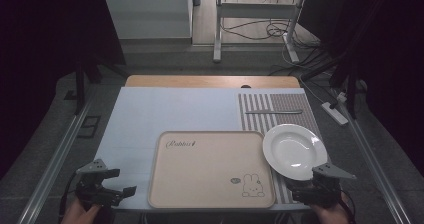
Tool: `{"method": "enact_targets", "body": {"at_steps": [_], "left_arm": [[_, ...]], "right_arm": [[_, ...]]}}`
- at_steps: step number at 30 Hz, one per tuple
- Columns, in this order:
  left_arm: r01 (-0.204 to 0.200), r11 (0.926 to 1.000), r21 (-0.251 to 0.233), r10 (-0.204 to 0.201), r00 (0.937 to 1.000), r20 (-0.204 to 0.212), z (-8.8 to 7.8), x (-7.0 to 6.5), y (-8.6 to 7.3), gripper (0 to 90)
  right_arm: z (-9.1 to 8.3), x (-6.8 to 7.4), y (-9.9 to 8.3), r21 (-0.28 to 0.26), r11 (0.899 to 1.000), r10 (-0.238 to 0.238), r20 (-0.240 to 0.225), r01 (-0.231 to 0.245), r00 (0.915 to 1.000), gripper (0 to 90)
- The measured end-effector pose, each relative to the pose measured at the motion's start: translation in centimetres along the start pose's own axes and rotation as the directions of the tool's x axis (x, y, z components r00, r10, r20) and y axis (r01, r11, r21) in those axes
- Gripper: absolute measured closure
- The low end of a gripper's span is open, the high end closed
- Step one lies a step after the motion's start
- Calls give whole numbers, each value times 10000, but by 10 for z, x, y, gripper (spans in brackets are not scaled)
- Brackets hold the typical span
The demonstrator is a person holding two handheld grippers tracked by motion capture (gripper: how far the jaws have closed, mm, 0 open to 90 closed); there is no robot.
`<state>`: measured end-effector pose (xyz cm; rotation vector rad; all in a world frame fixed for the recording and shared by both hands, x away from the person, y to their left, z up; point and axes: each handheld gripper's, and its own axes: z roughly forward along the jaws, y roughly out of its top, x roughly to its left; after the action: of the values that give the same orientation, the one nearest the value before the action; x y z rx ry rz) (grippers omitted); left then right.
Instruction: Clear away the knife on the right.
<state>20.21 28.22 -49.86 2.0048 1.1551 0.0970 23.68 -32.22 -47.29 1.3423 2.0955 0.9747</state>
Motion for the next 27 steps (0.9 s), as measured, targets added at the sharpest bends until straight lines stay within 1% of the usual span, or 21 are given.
{"method": "enact_targets", "body": {"at_steps": [5,13,15,27], "left_arm": [[60,10000,-69,-60,10000,17,-1,1,-1,13],[35,10000,-28,-35,10000,-29,-1,0,-1,12],[30,10000,-17,-30,10000,-45,-1,0,-1,12],[52,10000,-17,-52,10000,-46,-1,0,-1,12]], "right_arm": [[1,1,1,84,9999,-119,-78,120,9999,0],[3,1,1,221,9995,-235,-272,241,9994,0],[3,2,1,265,9993,-250,-224,256,9994,0],[4,3,3,395,9984,-404,-327,416,9987,0]]}}
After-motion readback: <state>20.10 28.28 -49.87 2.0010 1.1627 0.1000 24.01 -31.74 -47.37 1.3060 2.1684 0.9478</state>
